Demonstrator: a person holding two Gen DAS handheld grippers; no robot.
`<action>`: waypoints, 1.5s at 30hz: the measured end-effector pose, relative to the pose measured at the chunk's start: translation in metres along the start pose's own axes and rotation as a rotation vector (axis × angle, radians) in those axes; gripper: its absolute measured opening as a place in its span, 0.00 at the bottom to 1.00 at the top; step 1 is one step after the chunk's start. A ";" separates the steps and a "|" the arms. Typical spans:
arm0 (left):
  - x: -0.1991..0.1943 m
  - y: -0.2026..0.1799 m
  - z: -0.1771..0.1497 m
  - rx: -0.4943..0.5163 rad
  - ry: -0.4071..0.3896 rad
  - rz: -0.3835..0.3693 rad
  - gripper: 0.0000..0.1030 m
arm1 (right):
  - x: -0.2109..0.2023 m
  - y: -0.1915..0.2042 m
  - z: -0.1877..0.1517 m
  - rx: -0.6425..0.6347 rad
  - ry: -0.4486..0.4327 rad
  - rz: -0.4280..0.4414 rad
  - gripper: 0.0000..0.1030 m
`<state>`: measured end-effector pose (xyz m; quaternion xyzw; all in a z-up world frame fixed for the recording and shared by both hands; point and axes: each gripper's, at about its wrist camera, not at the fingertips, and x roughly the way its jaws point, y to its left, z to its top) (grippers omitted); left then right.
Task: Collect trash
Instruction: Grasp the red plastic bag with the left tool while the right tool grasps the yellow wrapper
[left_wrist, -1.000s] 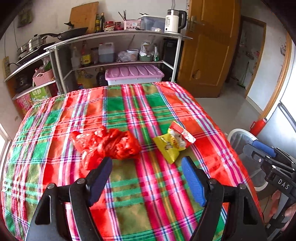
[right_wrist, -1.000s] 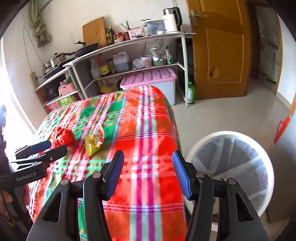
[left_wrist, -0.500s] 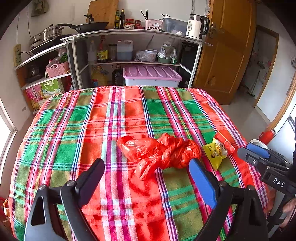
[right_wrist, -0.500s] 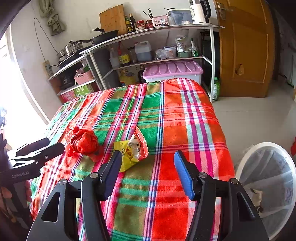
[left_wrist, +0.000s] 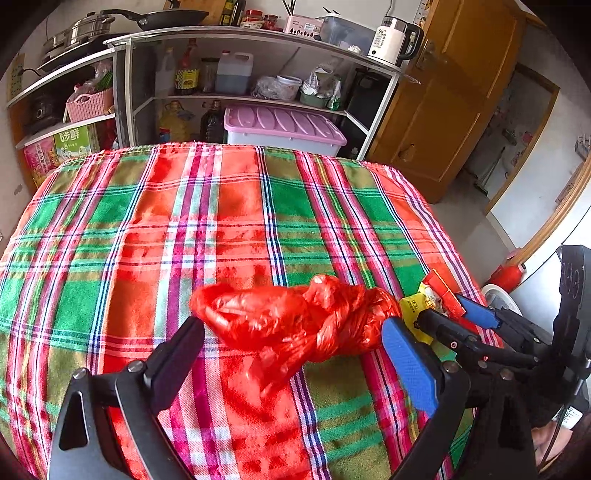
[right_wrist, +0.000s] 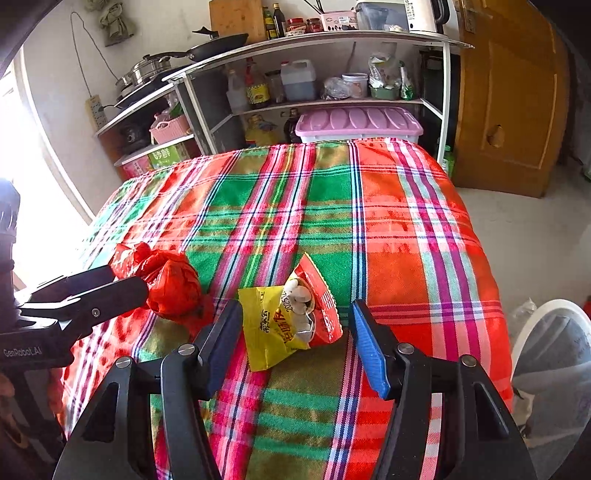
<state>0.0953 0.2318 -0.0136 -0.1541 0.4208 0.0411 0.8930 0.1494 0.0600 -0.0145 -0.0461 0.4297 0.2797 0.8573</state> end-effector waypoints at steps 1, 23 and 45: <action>0.002 0.000 0.000 -0.003 0.003 -0.002 0.95 | 0.003 0.000 0.000 0.001 0.004 -0.005 0.59; 0.016 -0.003 0.003 0.006 0.007 -0.054 0.79 | 0.010 -0.003 -0.002 -0.012 0.029 -0.041 0.33; -0.003 -0.029 -0.007 0.080 -0.048 -0.027 0.59 | -0.017 -0.005 -0.014 -0.015 -0.027 -0.065 0.28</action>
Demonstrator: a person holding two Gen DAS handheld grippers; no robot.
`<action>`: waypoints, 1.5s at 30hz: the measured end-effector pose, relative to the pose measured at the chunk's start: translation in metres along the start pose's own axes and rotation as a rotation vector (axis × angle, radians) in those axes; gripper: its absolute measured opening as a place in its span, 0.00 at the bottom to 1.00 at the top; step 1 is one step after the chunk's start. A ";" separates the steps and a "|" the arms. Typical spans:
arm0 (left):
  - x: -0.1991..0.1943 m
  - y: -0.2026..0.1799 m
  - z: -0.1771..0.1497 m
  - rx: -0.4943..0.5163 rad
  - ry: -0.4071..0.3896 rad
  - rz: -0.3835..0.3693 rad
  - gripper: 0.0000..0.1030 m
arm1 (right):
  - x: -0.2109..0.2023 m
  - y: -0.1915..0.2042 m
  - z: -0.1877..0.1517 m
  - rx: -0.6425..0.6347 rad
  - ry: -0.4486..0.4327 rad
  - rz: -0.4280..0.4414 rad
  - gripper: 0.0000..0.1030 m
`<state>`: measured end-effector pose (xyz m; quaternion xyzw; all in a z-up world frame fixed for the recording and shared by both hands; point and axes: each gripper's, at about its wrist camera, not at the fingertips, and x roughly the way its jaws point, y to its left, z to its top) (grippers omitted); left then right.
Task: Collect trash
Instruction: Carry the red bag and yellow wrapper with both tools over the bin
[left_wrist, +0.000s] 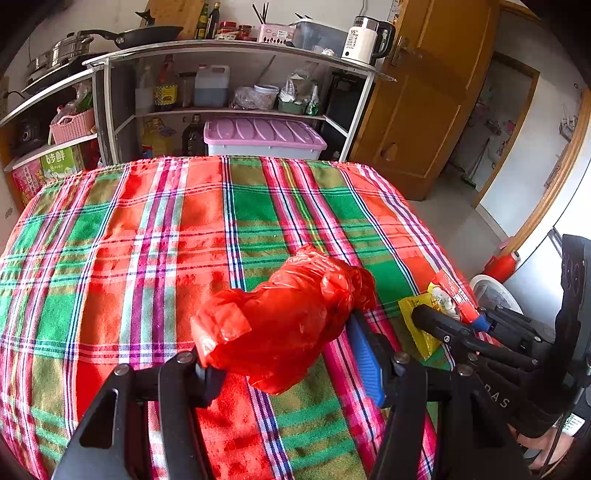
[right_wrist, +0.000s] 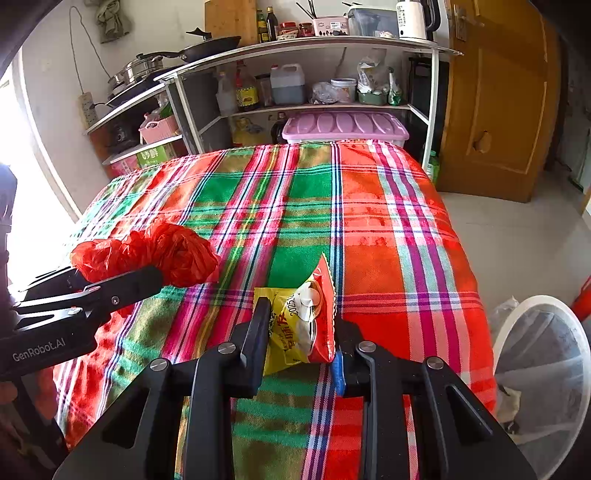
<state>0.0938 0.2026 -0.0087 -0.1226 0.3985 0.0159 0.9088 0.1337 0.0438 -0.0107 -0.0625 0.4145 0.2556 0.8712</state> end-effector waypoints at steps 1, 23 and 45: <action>-0.002 -0.003 0.000 0.003 -0.002 -0.001 0.59 | -0.002 0.000 -0.001 -0.002 -0.004 -0.002 0.28; -0.028 -0.111 -0.013 0.165 -0.052 -0.089 0.60 | -0.097 -0.071 -0.043 0.113 -0.114 -0.119 0.28; 0.011 -0.249 -0.034 0.319 0.042 -0.238 0.60 | -0.158 -0.196 -0.104 0.280 -0.101 -0.313 0.28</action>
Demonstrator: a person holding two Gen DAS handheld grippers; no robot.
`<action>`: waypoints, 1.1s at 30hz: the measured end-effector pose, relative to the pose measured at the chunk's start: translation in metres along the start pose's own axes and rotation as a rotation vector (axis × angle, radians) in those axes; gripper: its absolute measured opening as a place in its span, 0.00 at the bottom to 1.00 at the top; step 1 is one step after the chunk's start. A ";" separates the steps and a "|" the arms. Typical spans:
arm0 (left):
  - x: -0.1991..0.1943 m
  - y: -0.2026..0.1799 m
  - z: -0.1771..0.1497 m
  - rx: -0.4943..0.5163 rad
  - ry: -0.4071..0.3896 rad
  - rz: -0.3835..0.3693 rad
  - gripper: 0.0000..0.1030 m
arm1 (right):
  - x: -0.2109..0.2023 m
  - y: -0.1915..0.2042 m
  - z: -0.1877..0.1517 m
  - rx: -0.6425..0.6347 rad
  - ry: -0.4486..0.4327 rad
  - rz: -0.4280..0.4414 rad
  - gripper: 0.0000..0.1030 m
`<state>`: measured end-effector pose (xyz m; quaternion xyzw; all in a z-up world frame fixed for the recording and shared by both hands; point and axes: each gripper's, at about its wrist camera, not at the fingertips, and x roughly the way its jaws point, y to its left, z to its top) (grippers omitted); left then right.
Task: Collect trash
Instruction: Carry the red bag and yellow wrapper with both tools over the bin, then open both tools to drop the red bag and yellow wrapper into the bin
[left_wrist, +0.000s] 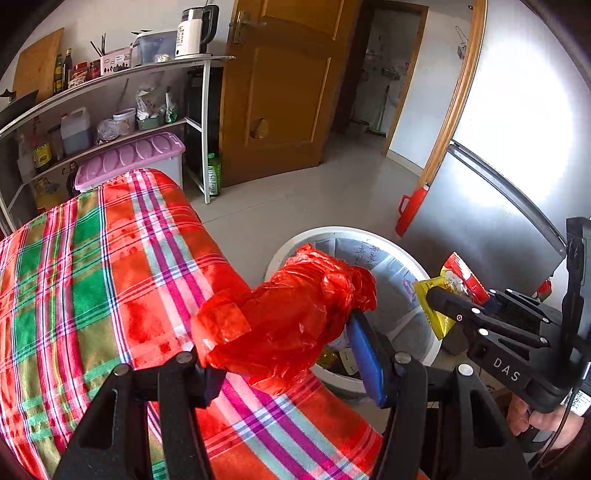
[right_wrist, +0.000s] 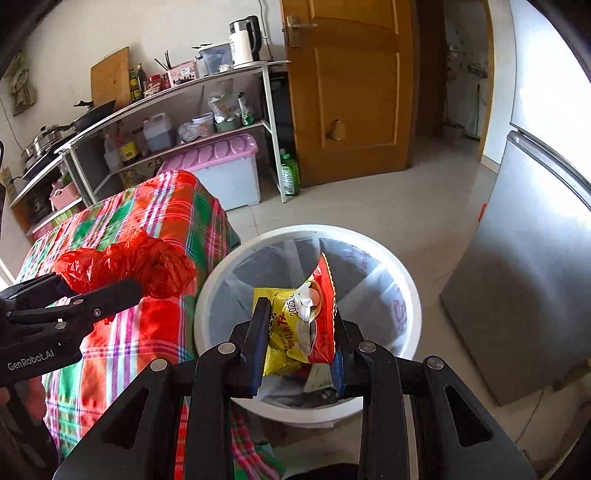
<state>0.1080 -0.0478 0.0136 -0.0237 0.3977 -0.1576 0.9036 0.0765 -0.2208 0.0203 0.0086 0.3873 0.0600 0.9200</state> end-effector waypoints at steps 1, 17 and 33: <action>0.003 -0.003 0.001 0.001 0.004 -0.003 0.60 | 0.003 -0.005 -0.001 0.003 0.010 -0.005 0.28; 0.036 -0.032 0.005 0.035 0.032 0.061 0.63 | 0.037 -0.036 -0.010 -0.009 0.084 -0.061 0.29; 0.024 -0.022 0.005 0.003 0.013 0.070 0.75 | 0.028 -0.038 -0.010 0.030 0.054 -0.065 0.50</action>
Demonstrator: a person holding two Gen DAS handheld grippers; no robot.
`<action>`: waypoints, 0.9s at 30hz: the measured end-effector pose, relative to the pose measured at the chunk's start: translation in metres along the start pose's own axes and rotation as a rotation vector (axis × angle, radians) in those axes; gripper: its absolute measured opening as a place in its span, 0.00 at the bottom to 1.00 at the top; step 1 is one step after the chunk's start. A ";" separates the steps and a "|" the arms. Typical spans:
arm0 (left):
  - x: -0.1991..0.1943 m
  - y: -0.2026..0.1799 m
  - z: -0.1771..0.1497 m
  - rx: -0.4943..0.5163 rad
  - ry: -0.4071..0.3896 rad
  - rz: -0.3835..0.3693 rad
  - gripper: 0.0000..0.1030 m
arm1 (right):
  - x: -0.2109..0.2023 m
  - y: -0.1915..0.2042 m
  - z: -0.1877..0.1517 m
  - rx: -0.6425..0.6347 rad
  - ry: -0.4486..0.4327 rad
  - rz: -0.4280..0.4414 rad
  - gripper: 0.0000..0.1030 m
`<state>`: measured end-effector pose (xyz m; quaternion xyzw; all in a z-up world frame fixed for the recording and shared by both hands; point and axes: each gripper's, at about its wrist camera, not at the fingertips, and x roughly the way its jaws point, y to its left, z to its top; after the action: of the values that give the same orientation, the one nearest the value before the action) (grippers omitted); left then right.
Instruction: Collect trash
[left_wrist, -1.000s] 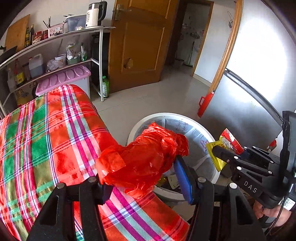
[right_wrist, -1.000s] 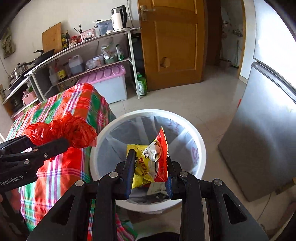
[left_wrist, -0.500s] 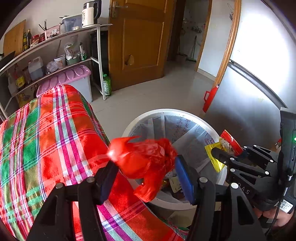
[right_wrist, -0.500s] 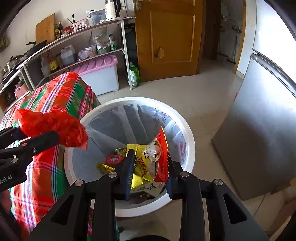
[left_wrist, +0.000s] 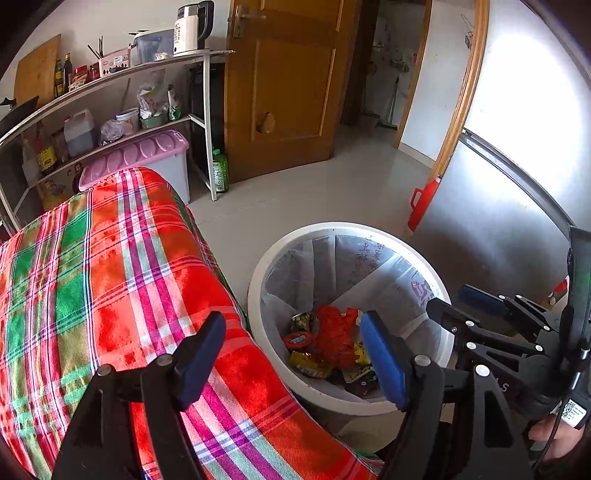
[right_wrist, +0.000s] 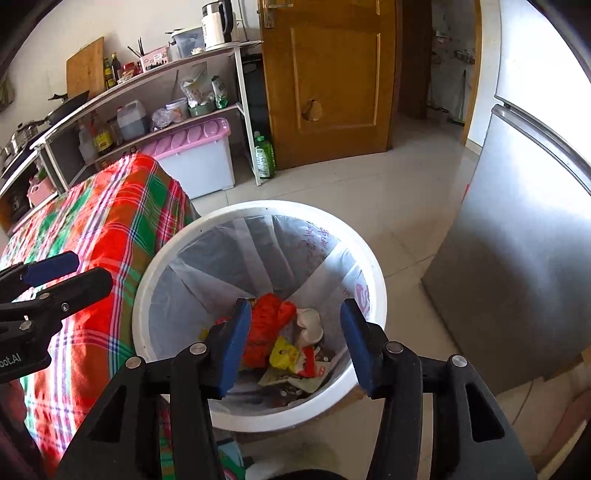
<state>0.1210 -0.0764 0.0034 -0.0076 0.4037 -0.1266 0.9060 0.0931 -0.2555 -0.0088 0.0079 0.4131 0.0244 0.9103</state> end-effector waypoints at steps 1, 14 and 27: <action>-0.003 0.001 -0.001 -0.001 -0.005 0.008 0.76 | -0.003 0.000 0.000 0.010 -0.007 0.001 0.50; -0.039 0.005 -0.019 -0.012 -0.067 0.037 0.77 | -0.045 0.012 -0.016 0.059 -0.107 0.020 0.50; -0.074 -0.004 -0.043 0.036 -0.130 0.106 0.79 | -0.085 0.028 -0.044 0.036 -0.158 -0.048 0.50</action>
<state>0.0410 -0.0591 0.0287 0.0218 0.3415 -0.0848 0.9358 0.0029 -0.2318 0.0272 0.0166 0.3405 -0.0054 0.9401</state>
